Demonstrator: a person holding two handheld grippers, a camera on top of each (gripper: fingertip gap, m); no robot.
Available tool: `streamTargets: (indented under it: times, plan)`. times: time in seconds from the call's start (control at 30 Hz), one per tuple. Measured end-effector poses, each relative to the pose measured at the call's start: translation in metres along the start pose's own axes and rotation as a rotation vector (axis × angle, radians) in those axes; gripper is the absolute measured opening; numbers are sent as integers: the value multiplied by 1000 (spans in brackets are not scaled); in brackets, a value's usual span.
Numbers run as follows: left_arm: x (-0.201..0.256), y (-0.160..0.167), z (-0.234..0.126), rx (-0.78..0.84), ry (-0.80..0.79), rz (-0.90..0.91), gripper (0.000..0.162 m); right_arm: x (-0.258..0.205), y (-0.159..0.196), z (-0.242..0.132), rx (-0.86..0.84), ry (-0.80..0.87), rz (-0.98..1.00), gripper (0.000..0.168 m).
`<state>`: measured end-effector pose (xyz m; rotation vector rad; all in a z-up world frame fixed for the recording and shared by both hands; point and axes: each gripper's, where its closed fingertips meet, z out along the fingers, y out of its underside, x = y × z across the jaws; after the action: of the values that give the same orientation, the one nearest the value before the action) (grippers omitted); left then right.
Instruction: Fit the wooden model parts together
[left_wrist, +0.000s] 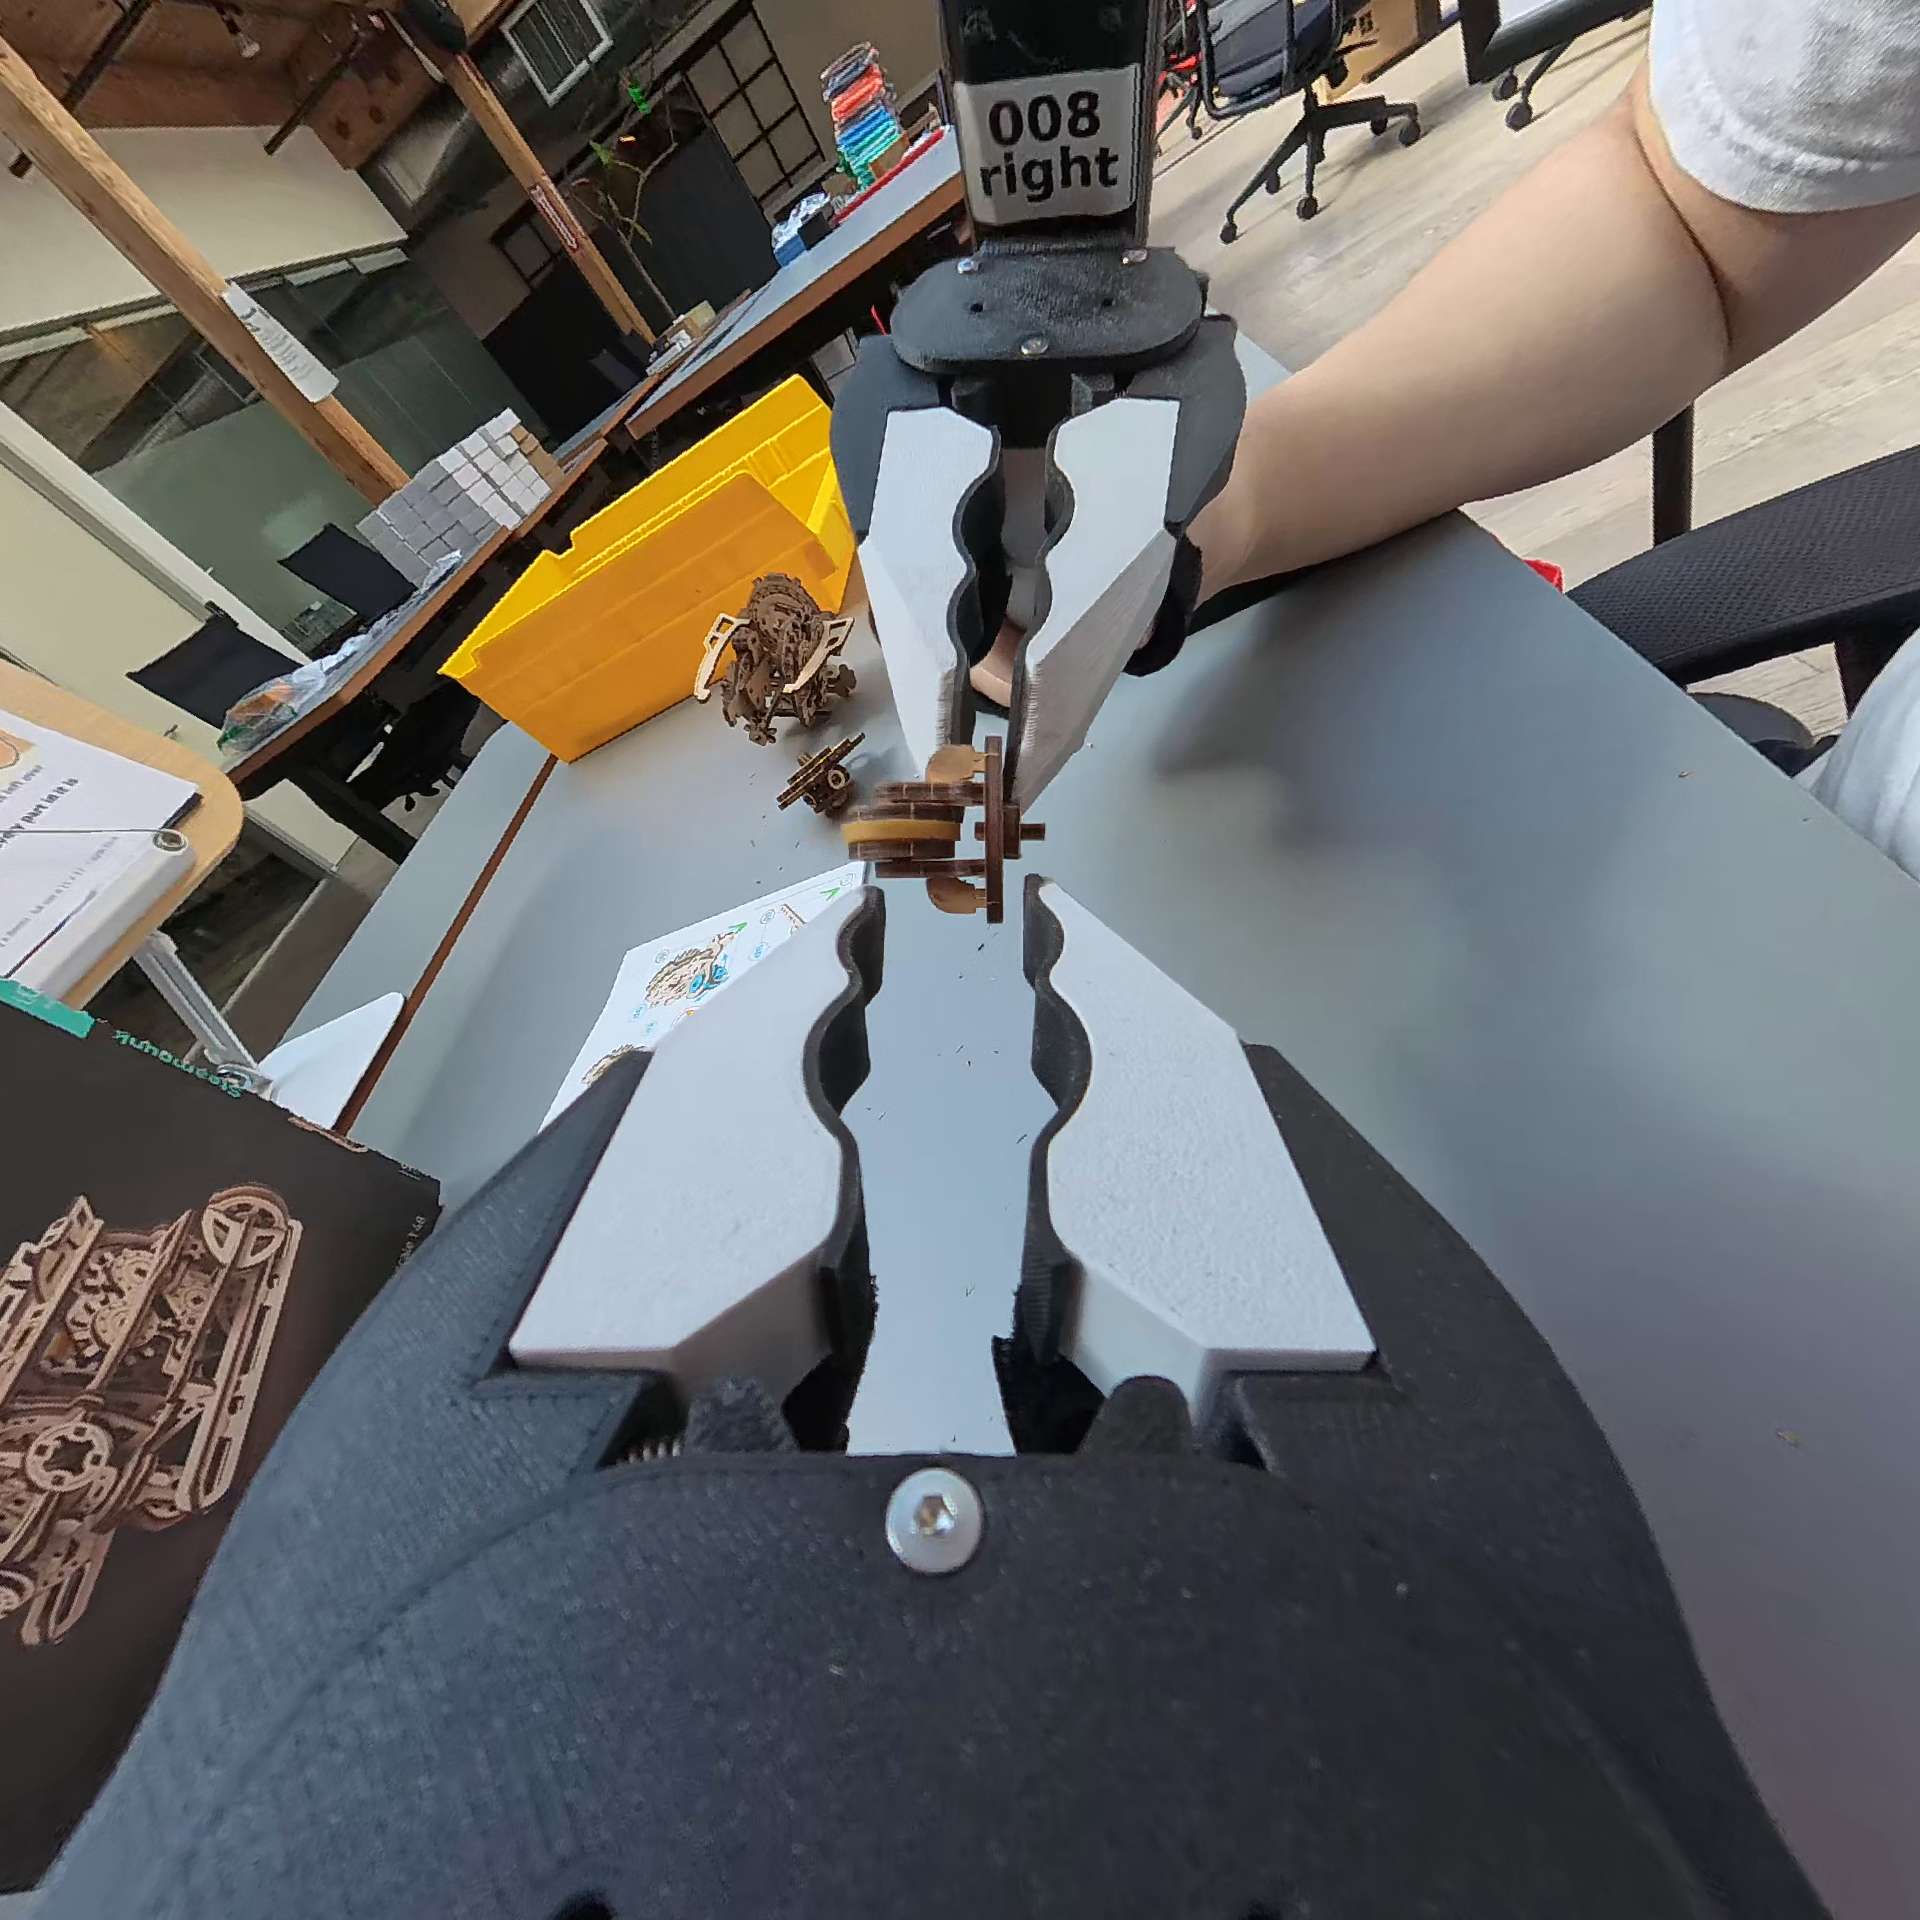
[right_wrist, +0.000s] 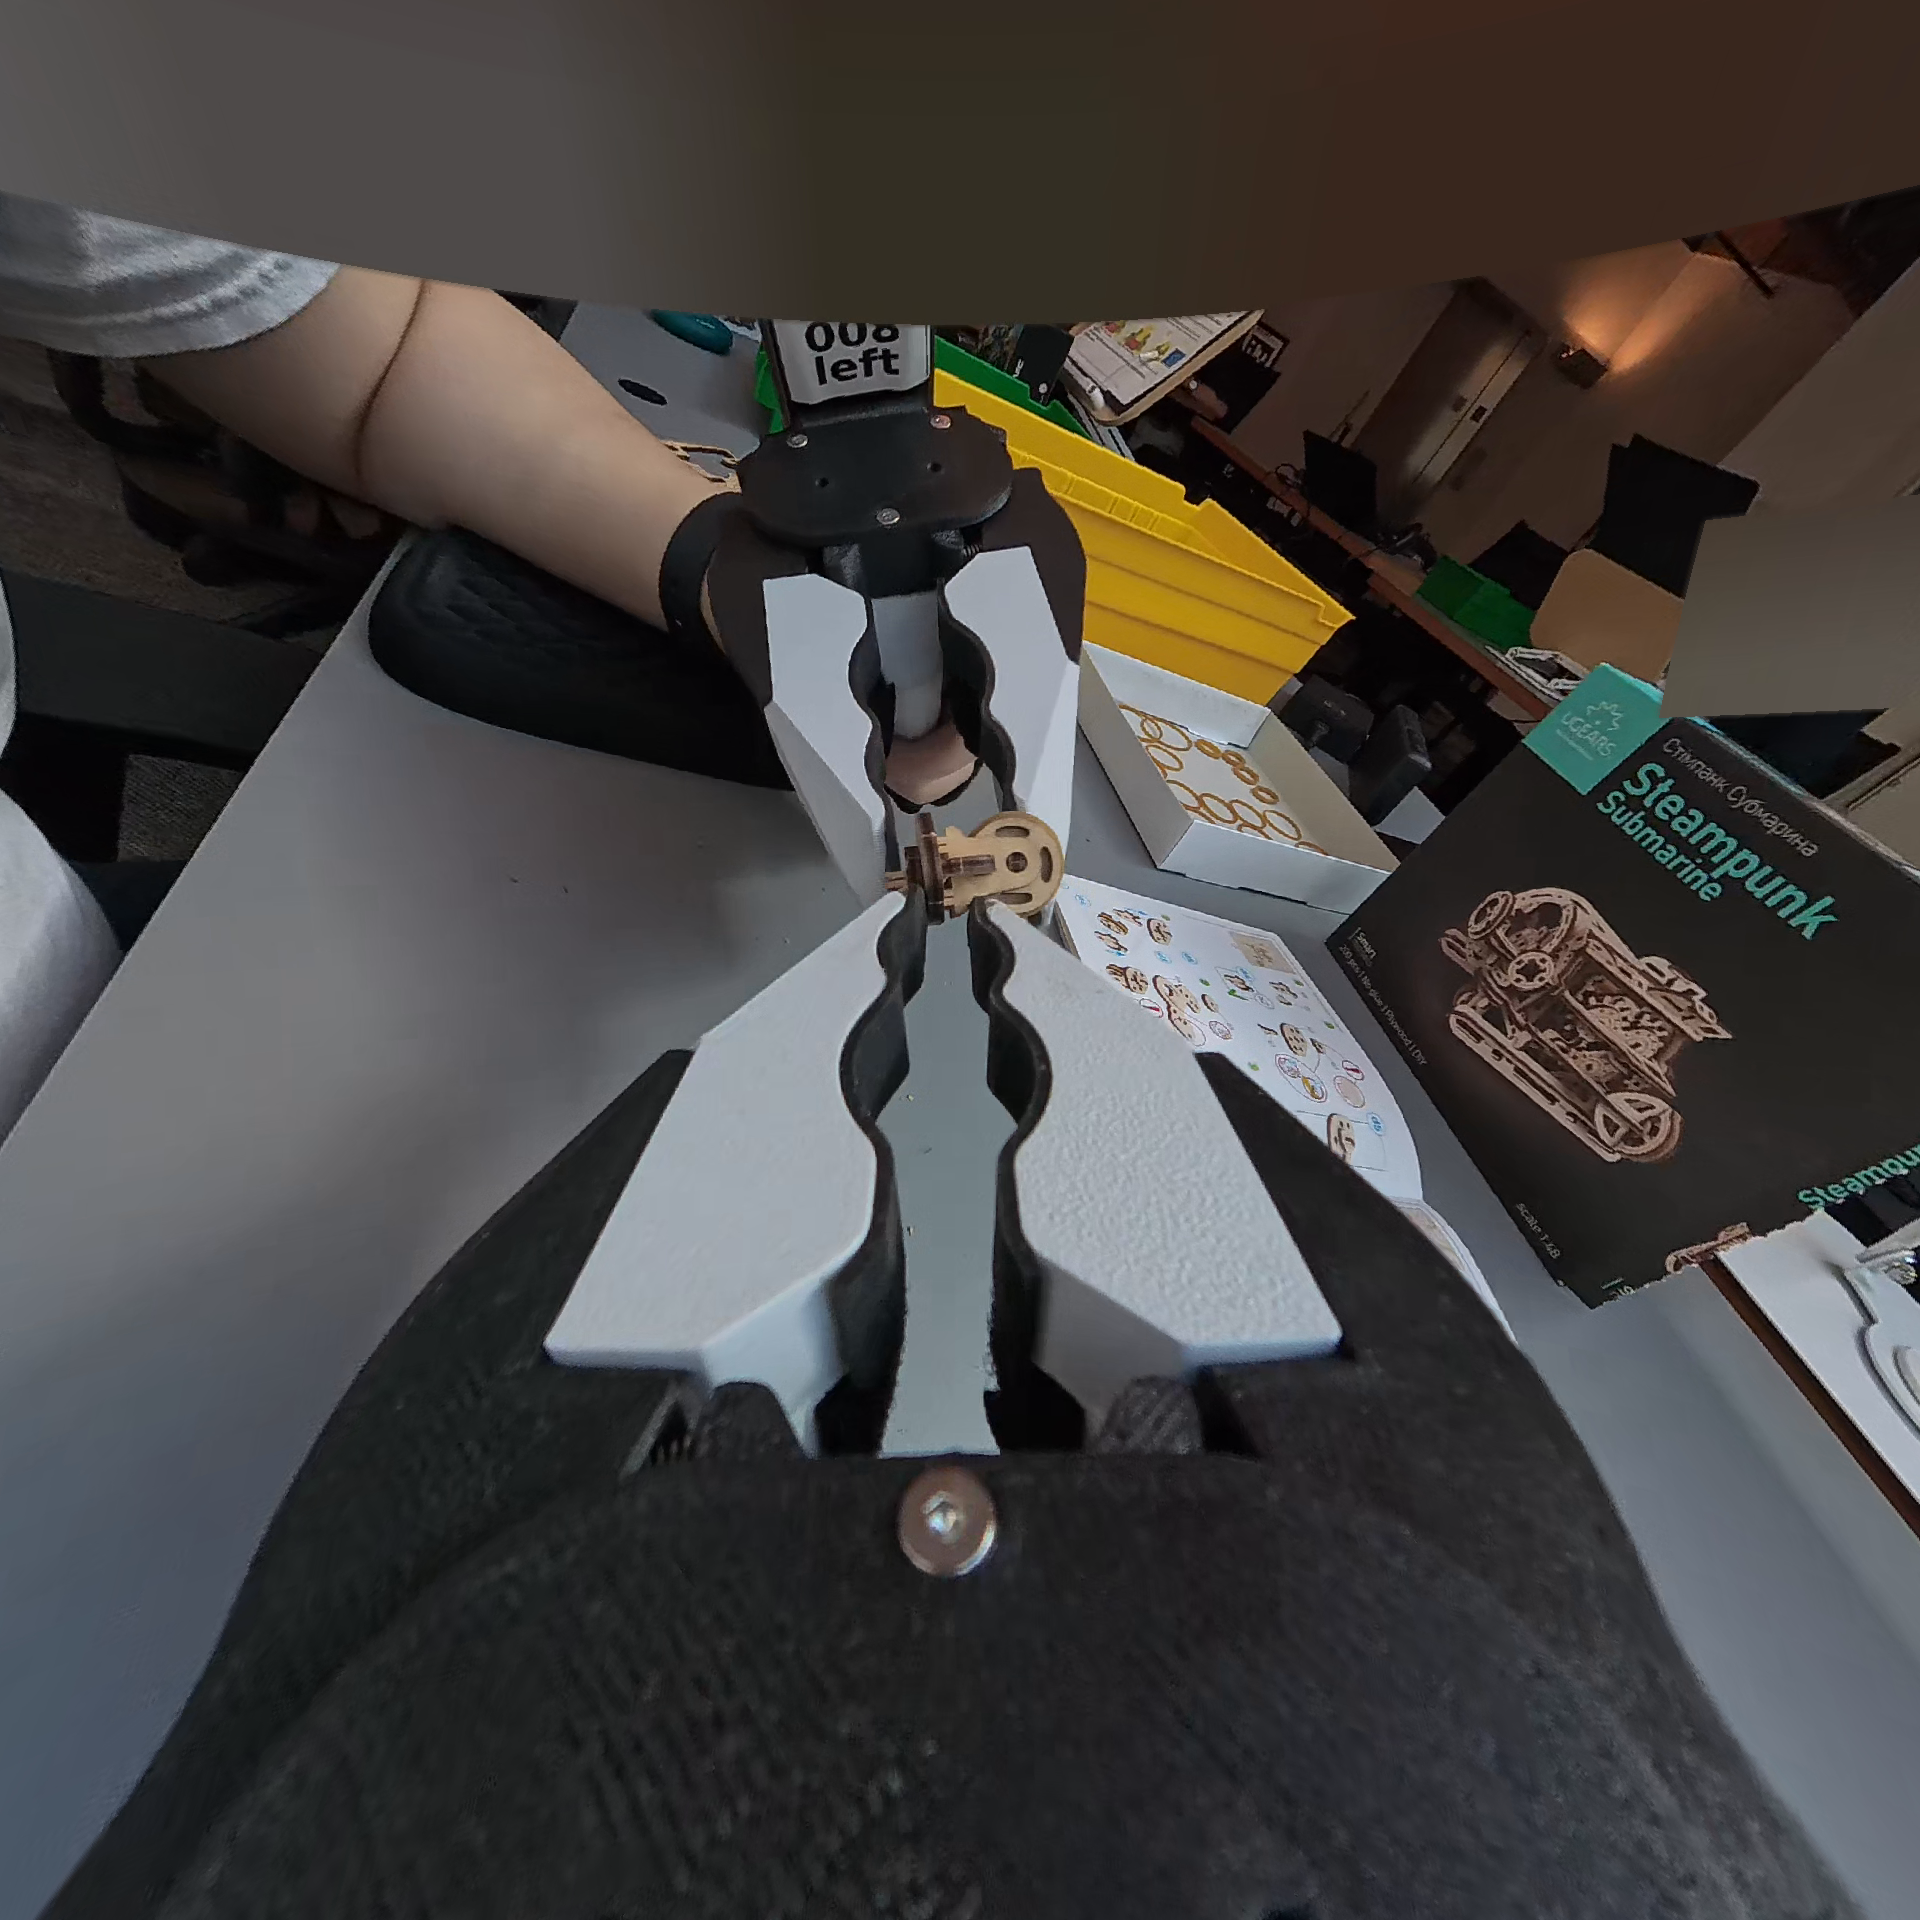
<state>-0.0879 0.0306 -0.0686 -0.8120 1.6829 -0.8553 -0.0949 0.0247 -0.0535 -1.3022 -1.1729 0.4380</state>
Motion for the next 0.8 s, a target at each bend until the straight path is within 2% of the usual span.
streamTargets:
  times: [0.1, 0.3, 0.5, 0.67, 0.8]
  plan:
    - [3, -3, -2, 17, 18, 6, 11, -3, 0, 1, 14, -27, 18, 6]
    - [4, 6, 0, -24, 15, 23, 11, -3, 8, 3, -12, -42, 21, 9]
    - [-5, 30, 5, -151, -19, -3, 11, 9, 15, 3, -64, 6, 20, 25]
    - [-5, 49, 9, -256, -18, -33, 11, 15, 35, 12, -191, -22, 43, 39]
    - [-1, 57, 11, -300, 2, -35, 11, 16, 50, 20, -256, -50, 44, 37]
